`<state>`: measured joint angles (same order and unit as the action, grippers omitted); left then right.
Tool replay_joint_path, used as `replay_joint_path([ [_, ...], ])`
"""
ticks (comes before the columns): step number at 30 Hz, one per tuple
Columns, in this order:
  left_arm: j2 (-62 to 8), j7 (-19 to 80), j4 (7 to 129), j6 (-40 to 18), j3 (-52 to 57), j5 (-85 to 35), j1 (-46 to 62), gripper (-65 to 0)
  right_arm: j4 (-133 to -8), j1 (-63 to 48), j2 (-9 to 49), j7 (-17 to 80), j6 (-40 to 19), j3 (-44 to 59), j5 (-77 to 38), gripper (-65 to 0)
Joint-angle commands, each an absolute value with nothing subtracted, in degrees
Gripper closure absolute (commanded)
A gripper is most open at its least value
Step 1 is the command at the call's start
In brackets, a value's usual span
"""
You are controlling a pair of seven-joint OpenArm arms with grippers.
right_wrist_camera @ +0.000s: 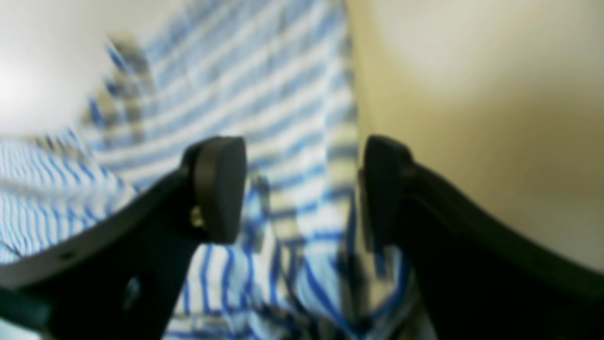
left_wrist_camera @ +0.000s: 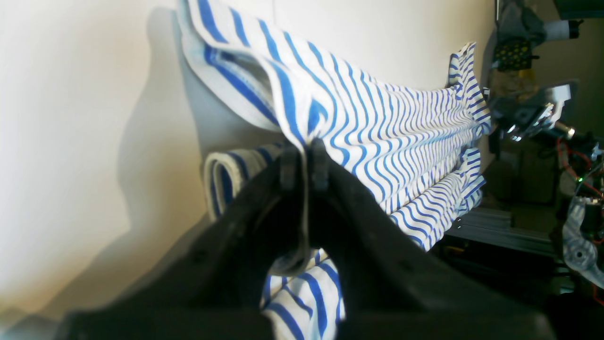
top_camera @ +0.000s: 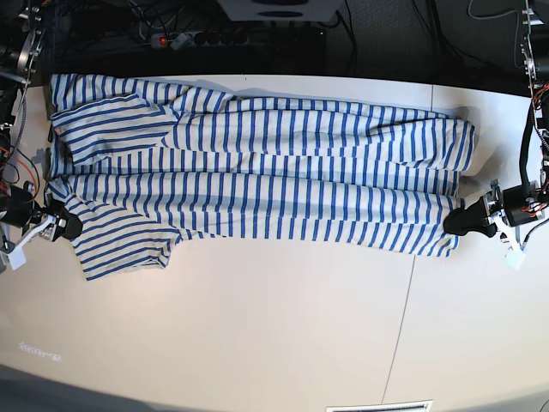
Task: Fold the T-shirt properly
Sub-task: 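Release and regrasp the folded edge with the right gripper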
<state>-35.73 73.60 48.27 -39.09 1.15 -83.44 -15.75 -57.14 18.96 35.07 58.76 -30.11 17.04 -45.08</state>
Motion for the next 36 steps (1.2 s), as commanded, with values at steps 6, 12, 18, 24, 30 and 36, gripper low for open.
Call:
replay_joint_path([
  [6,-37.1,72.6,49.0,-40.0,1.5,-85.0,-17.0,0.0,-54.8,24.9,36.1,53.6,-34.7,17.5,-41.3,-39.9],
  [12,-37.1,72.4,49.0,-40.0,1.5,-85.0,-17.0,0.0,-45.3,27.3,35.6,48.8,-34.7,17.5,-38.8,-39.9],
  [18,-37.1,72.2,49.0,-40.0,1.5,-85.0,-17.0,0.0,-40.8,27.4,32.3,47.9,-34.7,17.5,-36.8,-39.9],
  [24,-37.1,72.2,49.0,-40.0,1.5,-85.0,-17.0,0.0,-40.4,27.4,27.2,47.8,-34.7,17.5,-36.3,-39.9],
  [30,-37.1,72.2,49.0,-40.0,1.5,-85.0,-17.0,0.0,-40.4,27.5,23.1,48.0,-34.7,17.5,-33.3,-38.5],
  [36,-37.1,71.7,49.0,-40.0,1.5,-85.0,-17.0,0.0,-40.5,27.5,23.2,47.9,-34.7,17.5,-31.7,0.0],
])
